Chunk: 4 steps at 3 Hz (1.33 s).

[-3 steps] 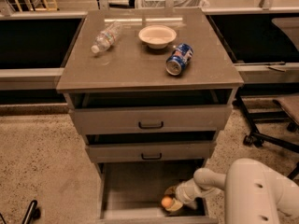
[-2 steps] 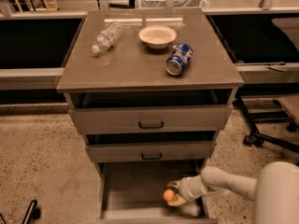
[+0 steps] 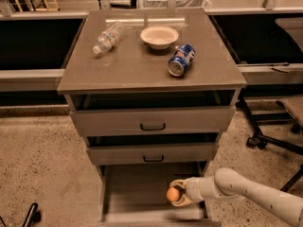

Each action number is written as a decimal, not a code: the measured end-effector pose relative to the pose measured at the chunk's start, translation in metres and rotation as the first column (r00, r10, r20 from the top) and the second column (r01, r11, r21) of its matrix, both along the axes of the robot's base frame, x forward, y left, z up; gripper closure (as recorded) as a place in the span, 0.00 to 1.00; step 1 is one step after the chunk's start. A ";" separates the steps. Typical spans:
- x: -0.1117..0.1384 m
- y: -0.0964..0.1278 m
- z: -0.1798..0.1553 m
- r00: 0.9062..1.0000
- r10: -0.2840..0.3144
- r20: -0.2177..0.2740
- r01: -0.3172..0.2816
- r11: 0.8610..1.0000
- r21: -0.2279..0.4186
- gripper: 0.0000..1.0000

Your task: Pick orange from bottom drawer and place on counter

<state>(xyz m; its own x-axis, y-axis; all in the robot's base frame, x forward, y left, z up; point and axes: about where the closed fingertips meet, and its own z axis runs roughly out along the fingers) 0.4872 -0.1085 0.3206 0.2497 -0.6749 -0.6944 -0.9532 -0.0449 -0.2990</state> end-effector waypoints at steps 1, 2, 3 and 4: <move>-0.005 0.011 0.045 0.995 0.066 0.080 -0.068 0.997 0.020 1.00; -0.039 0.025 0.155 0.933 0.183 0.311 -0.186 0.982 -0.019 1.00; -0.093 0.042 0.239 0.857 0.257 0.446 -0.241 0.966 -0.094 1.00; -0.105 0.043 0.277 0.820 0.280 0.500 -0.233 0.960 -0.156 1.00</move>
Offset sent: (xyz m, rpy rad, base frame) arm -0.1181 0.0525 0.3102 0.0070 -0.5762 0.3852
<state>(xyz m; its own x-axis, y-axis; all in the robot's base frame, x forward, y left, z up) 0.3826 -0.0651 0.5981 0.7255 -0.5853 -0.3619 -0.6142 -0.3136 -0.7242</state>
